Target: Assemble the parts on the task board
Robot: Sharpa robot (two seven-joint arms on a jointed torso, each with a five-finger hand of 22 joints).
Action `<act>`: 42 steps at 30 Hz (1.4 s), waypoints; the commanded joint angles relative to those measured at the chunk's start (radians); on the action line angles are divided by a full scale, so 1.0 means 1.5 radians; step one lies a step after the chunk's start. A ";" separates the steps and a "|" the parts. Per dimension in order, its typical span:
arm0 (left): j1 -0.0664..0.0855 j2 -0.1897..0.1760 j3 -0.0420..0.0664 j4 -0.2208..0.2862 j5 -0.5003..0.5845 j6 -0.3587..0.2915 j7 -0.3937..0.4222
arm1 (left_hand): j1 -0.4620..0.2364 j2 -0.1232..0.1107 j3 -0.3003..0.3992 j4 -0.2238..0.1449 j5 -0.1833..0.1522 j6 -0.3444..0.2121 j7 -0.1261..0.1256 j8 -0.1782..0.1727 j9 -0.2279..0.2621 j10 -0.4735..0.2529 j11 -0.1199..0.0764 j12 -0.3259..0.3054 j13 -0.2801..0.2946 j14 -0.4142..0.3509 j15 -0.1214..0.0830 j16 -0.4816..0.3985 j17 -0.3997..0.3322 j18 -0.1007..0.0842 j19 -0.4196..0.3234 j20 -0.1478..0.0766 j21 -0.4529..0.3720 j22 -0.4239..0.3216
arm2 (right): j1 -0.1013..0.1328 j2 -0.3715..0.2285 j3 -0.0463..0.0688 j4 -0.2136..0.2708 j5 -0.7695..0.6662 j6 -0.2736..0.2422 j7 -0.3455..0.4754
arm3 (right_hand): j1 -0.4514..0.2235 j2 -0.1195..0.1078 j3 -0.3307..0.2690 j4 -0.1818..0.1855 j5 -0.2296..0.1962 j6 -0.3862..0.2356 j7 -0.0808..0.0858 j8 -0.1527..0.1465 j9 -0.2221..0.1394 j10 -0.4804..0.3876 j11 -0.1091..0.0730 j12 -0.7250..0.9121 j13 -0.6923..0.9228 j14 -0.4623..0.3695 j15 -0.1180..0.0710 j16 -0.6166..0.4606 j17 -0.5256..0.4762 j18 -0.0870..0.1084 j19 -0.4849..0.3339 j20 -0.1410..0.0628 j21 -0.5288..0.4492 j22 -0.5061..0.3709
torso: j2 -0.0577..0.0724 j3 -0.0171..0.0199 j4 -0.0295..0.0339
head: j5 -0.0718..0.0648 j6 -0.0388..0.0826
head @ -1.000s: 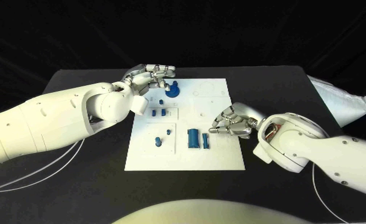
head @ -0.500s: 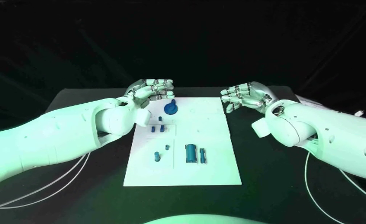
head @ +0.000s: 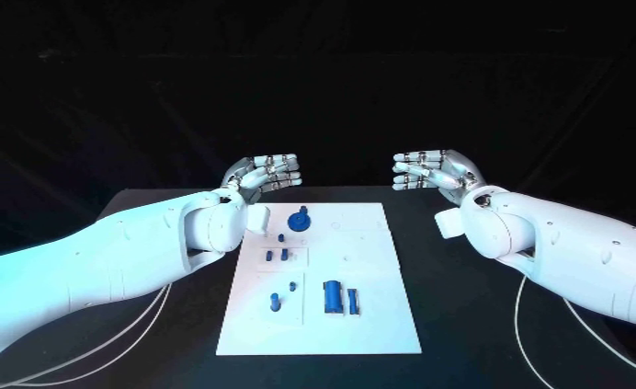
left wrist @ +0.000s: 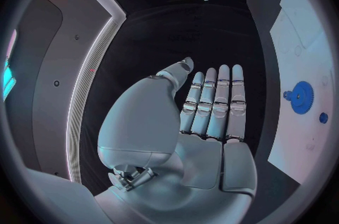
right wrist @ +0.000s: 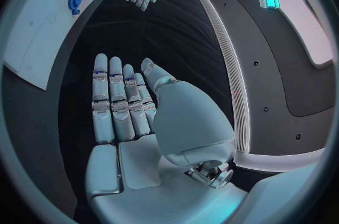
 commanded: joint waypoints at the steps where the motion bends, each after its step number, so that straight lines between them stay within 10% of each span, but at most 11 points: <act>1: -0.003 0.006 0.000 -0.009 0.016 -0.022 0.031 | -0.001 0.007 -0.004 0.000 -0.001 0.004 0.004 -0.003 0.000 0.004 0.002 -0.005 -0.001 0.001 0.004 -0.007 -0.003 0.008 0.003 0.005 -0.004 -0.006 | -0.001 0.007 0.001 -0.008 0.000 0.033 0.037 | -0.013 0.000 0.015 -0.008 0.002 0.008 -0.001 0.000 -0.006 0.009 -0.001 -0.003 -0.006 0.016 -0.003 -0.003 -0.009 0.005 0.014 -0.003 -0.006 0.000 | -0.004 0.0029 0.0006 | 0.001 0.005; 2: -0.004 0.008 0.000 -0.012 0.016 -0.022 0.032 | -0.001 0.007 -0.004 0.000 -0.001 0.004 0.004 -0.002 0.000 0.004 0.002 -0.005 -0.001 0.001 0.004 -0.007 -0.003 0.008 0.003 0.005 -0.005 -0.006 | -0.001 0.008 0.001 -0.012 -0.001 0.034 0.038 | -0.015 0.000 0.018 -0.010 0.002 0.009 -0.001 0.000 -0.008 0.010 -0.002 -0.003 -0.006 0.020 -0.004 -0.004 -0.011 0.005 0.018 -0.005 -0.007 0.000 | -0.004 0.0033 0.0008 | 0.001 0.007; 3: -0.002 0.003 0.000 -0.005 0.002 -0.005 0.004 | -0.269 0.061 -0.074 -0.001 -0.024 -0.190 -0.035 -0.059 -0.044 -0.198 -0.032 -0.040 -0.042 -0.197 -0.026 -0.043 -0.028 -0.034 -0.174 -0.047 -0.059 -0.098 | 0.000 0.004 0.000 -0.005 0.000 0.005 0.006 | -0.280 -0.020 -0.031 0.058 -0.024 -0.192 -0.039 -0.042 -0.038 -0.219 -0.028 -0.066 -0.047 -0.231 -0.057 -0.051 -0.037 -0.036 -0.211 -0.041 -0.045 -0.044 | -0.001 0.0010 0.0002 | 0.001 0.002; 15: -0.016 -0.011 0.004 0.074 -0.032 -0.125 0.037 | -0.504 0.061 -0.140 -0.001 -0.078 -0.358 -0.067 -0.059 -0.044 -0.370 -0.059 -0.073 -0.042 -0.369 -0.088 -0.080 -0.088 -0.053 -0.328 -0.089 -0.059 -0.179 | -0.018 -0.019 0.004 0.083 0.044 -0.115 0.037 | -0.521 -0.020 -0.068 0.058 -0.080 -0.361 -0.073 -0.042 -0.112 -0.415 -0.091 -0.066 -0.047 -0.443 -0.057 -0.051 -0.102 -0.054 -0.404 -0.073 -0.082 -0.044 | 0.011 0.0079 0.0518 | -0.042 0.044; 17: -0.020 -0.015 0.006 0.099 -0.043 -0.162 0.048 | -0.534 0.061 -0.148 -0.001 -0.078 -0.379 -0.071 -0.059 -0.044 -0.392 -0.107 -0.076 -0.042 -0.391 -0.088 -0.084 -0.088 -0.056 -0.347 -0.094 -0.059 -0.189 | -0.023 -0.026 0.005 0.111 0.058 -0.153 0.047 | -0.551 -0.020 -0.073 0.058 -0.080 -0.383 -0.078 -0.042 -0.112 -0.440 -0.091 -0.066 -0.047 -0.471 -0.057 -0.051 -0.102 -0.061 -0.429 -0.077 -0.087 -0.044 | 0.013 0.0089 0.0590 | -0.048 0.049; 19: -0.025 -0.020 0.008 0.129 -0.055 -0.207 0.060 | -0.566 0.061 -0.157 -0.001 -0.078 -0.402 -0.122 -0.059 -0.044 -0.416 -0.107 -0.125 -0.042 -0.414 -0.088 -0.089 -0.088 -0.060 -0.368 -0.100 -0.059 -0.200 | -0.031 -0.036 0.006 0.149 0.078 -0.205 0.060 | -0.582 -0.020 -0.078 0.058 -0.080 -0.406 -0.082 -0.042 -0.112 -0.466 -0.091 -0.066 -0.047 -0.499 -0.057 -0.051 -0.102 -0.061 -0.455 -0.126 -0.091 -0.044 | 0.014 0.0096 0.0643 | -0.052 0.054; 20: -0.027 -0.022 0.008 0.139 -0.060 -0.223 0.064 | -0.580 0.061 -0.161 -0.001 -0.078 -0.412 -0.122 -0.059 -0.044 -0.426 -0.107 -0.125 -0.042 -0.424 -0.088 -0.138 -0.088 -0.063 -0.377 -0.103 -0.059 -0.205 | -0.034 -0.040 0.007 0.164 0.085 -0.225 0.066 | -0.597 -0.020 -0.081 0.058 -0.080 -0.417 -0.129 -0.042 -0.112 -0.479 -0.091 -0.066 -0.047 -0.513 -0.057 -0.051 -0.102 -0.065 -0.468 -0.126 -0.094 -0.044 | 0.014 0.0097 0.0652 | -0.053 0.054; 24: -0.033 -0.028 0.010 0.174 -0.075 -0.276 0.079 | -0.631 0.061 -0.175 -0.001 -0.078 -0.449 -0.122 -0.059 -0.044 -0.464 -0.107 -0.125 -0.042 -0.462 -0.088 -0.138 -0.088 -0.064 -0.411 -0.112 -0.059 -0.222 | -0.045 -0.053 0.009 0.217 0.112 -0.298 0.085 | -0.645 -0.020 -0.088 0.058 -0.080 -0.451 -0.129 -0.042 -0.112 -0.519 -0.091 -0.066 -0.047 -0.557 -0.057 -0.051 -0.102 -0.068 -0.507 -0.126 -0.141 -0.044 | 0.015 0.0098 0.0655 | -0.053 0.055; 25: -0.034 -0.029 0.010 0.180 -0.077 -0.285 0.082 | -0.641 0.061 -0.177 -0.001 -0.078 -0.456 -0.122 -0.059 -0.044 -0.471 -0.107 -0.125 -0.042 -0.469 -0.088 -0.138 -0.088 -0.114 -0.417 -0.114 -0.059 -0.226 | -0.047 -0.056 0.009 0.226 0.117 -0.311 0.088 | -0.658 -0.020 -0.135 0.058 -0.080 -0.461 -0.129 -0.042 -0.112 -0.531 -0.091 -0.066 -0.047 -0.569 -0.057 -0.051 -0.102 -0.069 -0.519 -0.126 -0.141 -0.044 | 0.015 0.0098 0.0655 | -0.053 0.055; 26: -0.035 -0.030 0.011 0.185 -0.080 -0.292 0.084 | -0.652 0.061 -0.180 -0.001 -0.078 -0.464 -0.122 -0.059 -0.044 -0.479 -0.107 -0.125 -0.042 -0.477 -0.088 -0.138 -0.088 -0.114 -0.424 -0.161 -0.059 -0.229 | -0.049 -0.058 0.010 0.235 0.121 -0.323 0.091 | -0.668 -0.020 -0.135 0.058 -0.080 -0.468 -0.129 -0.042 -0.112 -0.540 -0.091 -0.066 -0.047 -0.578 -0.057 -0.051 -0.102 -0.118 -0.527 -0.126 -0.141 -0.044 | 0.015 0.0098 0.0655 | -0.053 0.055; 42: -0.037 -0.032 0.011 0.195 -0.084 -0.308 0.088 | -0.768 0.061 -0.247 -0.001 -0.078 -0.547 -0.122 -0.059 -0.044 -0.565 -0.107 -0.125 -0.042 -0.562 -0.088 -0.138 -0.088 -0.114 -0.500 -0.161 -0.059 -0.314 | -0.055 -0.066 0.011 0.268 0.138 -0.367 0.102 | -0.785 -0.020 -0.135 0.058 -0.080 -0.554 -0.129 -0.042 -0.112 -0.638 -0.091 -0.066 -0.047 -0.685 -0.057 -0.051 -0.102 -0.118 -0.625 -0.126 -0.141 -0.044 | 0.015 0.0098 0.0655 | -0.053 0.055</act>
